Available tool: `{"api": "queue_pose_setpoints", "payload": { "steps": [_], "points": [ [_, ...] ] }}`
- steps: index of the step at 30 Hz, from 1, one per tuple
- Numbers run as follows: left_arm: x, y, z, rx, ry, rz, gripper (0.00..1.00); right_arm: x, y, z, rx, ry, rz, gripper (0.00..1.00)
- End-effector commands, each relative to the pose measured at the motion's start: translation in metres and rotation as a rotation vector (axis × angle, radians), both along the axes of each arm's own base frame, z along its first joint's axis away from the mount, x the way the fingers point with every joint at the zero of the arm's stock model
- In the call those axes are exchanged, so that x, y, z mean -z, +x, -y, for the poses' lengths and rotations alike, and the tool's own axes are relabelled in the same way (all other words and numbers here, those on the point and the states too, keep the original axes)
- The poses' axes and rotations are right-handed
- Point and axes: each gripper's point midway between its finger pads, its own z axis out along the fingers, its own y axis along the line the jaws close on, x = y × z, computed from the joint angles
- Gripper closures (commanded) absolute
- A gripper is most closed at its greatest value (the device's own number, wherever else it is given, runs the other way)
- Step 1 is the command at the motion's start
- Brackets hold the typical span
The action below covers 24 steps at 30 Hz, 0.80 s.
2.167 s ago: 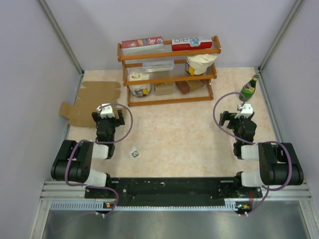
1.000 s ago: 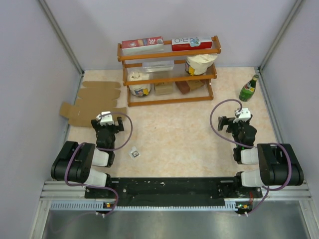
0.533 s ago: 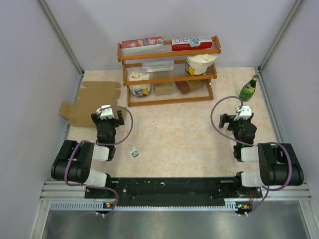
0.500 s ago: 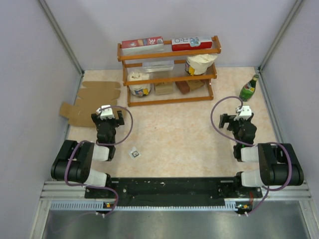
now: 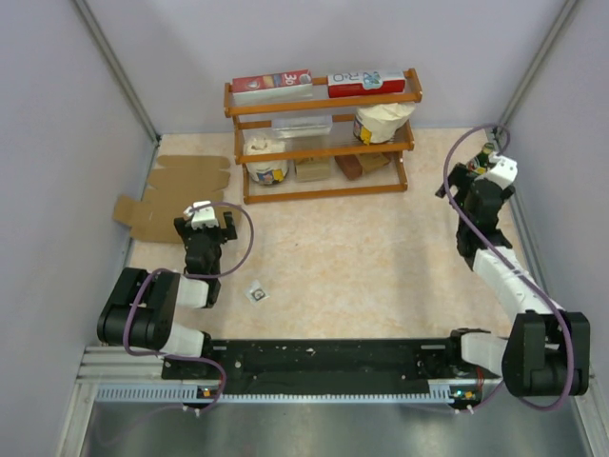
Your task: Fold the paper box
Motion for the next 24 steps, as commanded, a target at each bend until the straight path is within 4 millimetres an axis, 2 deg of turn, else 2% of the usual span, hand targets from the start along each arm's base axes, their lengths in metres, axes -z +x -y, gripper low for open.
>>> {"api": "queue_pose_setpoints", "payload": {
  "steps": [1,3,9,11,18,24],
  "points": [
    [-0.015,0.005,-0.001,-0.008,-0.013,0.052,0.01,0.019,-0.029,-0.023,0.033,0.061,-0.211,0.01],
    [-0.017,0.006,-0.001,-0.009,-0.014,0.056,0.01,0.012,-0.029,-0.045,-0.046,0.101,-0.203,0.01],
    [-0.016,0.005,-0.001,-0.008,-0.014,0.054,0.01,0.001,-0.022,-0.130,-0.458,0.351,-0.099,0.01],
    [-0.015,0.005,-0.001,-0.006,-0.014,0.052,0.01,0.001,-0.021,-0.156,-0.548,0.437,-0.086,0.01],
    [-0.015,0.005,-0.001,-0.008,-0.014,0.053,0.01,0.037,-0.016,-0.267,-0.761,0.519,-0.221,0.06],
    [-0.016,0.005,-0.001,-0.006,-0.014,0.054,0.01,0.053,-0.023,-0.357,-0.920,0.580,-0.288,0.11]
  ]
}}
